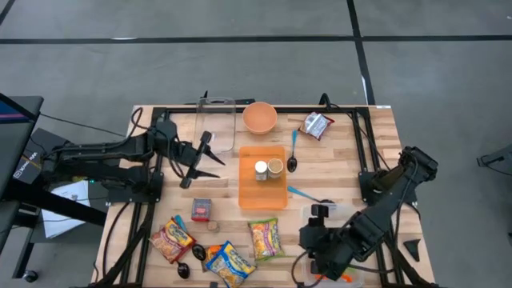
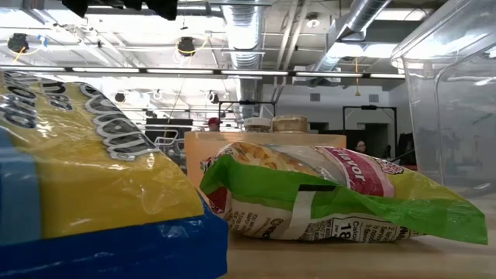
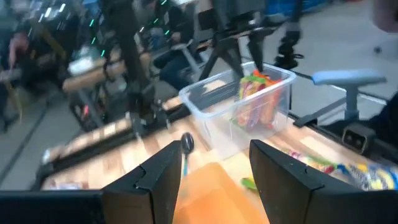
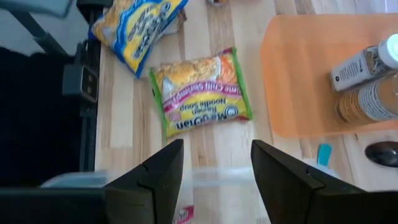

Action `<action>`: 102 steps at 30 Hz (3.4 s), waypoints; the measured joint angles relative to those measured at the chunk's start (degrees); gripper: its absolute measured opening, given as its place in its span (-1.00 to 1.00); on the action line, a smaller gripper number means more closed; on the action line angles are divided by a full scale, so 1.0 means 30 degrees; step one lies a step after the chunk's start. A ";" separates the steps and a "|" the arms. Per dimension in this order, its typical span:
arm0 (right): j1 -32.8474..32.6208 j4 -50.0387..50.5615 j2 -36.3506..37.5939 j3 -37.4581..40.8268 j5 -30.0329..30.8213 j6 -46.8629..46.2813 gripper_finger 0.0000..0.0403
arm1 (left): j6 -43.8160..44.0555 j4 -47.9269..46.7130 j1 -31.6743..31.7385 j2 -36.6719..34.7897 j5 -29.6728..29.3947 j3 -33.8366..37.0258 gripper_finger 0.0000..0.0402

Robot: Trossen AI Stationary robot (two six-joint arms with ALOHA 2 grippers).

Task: Pick & Place Food Item
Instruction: Put the blue noodle pack into the transparent container

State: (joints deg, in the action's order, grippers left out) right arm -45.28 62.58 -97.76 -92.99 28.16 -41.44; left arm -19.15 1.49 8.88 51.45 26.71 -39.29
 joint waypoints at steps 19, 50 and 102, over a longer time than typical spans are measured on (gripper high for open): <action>-0.0655 0.1858 0.1642 0.0000 0.0065 0.3112 -0.09 | 1.7307 -0.2092 -1.0584 0.7481 -0.5611 0.0022 -0.10; -0.0655 0.2893 0.1642 0.0000 0.0015 0.3654 -0.09 | 2.0989 0.3634 -1.2212 1.3307 -0.4233 0.0000 -0.09; -0.0670 0.2614 0.1628 0.0000 -0.0949 0.2451 -0.09 | 1.6497 0.7865 -1.0199 1.5726 0.2149 -0.0007 -0.97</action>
State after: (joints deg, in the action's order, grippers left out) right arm -47.29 70.43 -92.88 -92.99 25.31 -34.09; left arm 30.34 25.08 -21.71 98.63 33.15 -39.31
